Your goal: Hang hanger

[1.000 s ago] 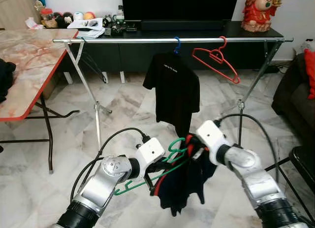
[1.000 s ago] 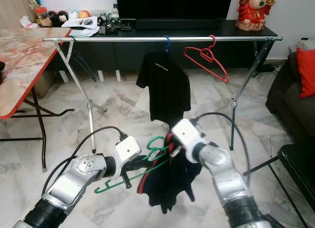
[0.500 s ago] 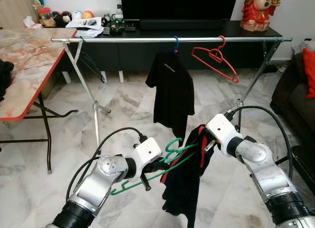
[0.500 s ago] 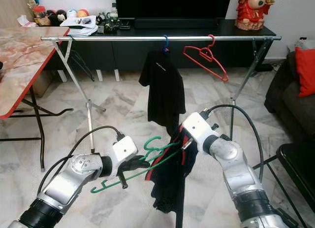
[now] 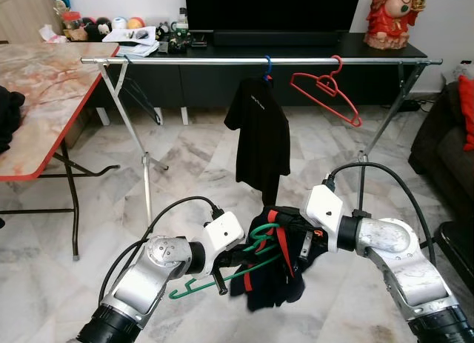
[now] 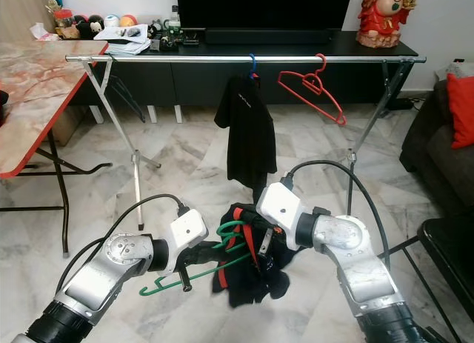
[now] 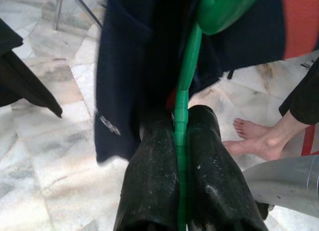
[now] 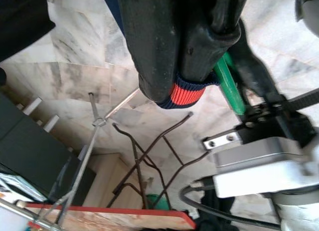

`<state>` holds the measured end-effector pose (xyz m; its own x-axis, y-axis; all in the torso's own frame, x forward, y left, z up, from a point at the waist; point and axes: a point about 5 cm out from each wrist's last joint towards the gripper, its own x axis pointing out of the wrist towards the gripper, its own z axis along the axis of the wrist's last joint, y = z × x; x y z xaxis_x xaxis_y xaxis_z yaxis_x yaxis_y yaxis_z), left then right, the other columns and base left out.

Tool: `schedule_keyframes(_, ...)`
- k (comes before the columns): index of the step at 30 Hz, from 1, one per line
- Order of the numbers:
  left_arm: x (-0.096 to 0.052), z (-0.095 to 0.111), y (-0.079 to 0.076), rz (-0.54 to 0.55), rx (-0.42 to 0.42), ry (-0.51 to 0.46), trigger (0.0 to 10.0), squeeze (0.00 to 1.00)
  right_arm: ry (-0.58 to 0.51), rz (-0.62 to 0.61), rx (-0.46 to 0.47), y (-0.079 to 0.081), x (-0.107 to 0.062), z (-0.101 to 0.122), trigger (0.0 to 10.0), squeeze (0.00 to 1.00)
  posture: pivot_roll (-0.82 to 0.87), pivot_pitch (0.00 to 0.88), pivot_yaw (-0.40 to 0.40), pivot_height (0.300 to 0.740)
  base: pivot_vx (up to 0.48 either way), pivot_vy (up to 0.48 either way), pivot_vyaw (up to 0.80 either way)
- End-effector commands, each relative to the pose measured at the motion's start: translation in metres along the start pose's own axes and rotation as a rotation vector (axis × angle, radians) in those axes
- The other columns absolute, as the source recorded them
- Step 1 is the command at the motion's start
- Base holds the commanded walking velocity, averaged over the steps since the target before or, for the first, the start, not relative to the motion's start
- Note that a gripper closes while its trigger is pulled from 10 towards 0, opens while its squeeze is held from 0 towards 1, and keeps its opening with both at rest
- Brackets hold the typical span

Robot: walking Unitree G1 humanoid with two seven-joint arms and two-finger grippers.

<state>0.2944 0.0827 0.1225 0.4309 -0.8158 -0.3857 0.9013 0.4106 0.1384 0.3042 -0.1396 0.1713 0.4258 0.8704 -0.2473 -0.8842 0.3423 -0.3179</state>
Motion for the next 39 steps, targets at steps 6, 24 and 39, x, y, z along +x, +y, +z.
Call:
schedule_keyframes(6,0.002,0.019,0.007,0.077,-0.011,-0.117,10.0,0.00,0.029,0.022,-0.070,0.006,0.009,0.000,10.0,0.00,-0.03,0.082,-0.030,0.740,0.000,0.000,0.00)
schedule_keyframes(24,0.006,0.027,0.025,0.280,-0.066,-0.203,10.0,0.00,0.100,-0.102,-0.063,-0.007,0.000,-0.007,10.0,0.00,-0.04,0.092,-0.031,0.740,0.000,0.000,0.00)
schedule_keyframes(39,0.005,0.032,0.035,0.379,-0.099,-0.260,10.0,0.00,0.149,-0.057,-0.044,0.004,-0.004,-0.013,10.0,1.00,-0.05,0.097,-0.032,0.740,0.000,0.000,0.00)
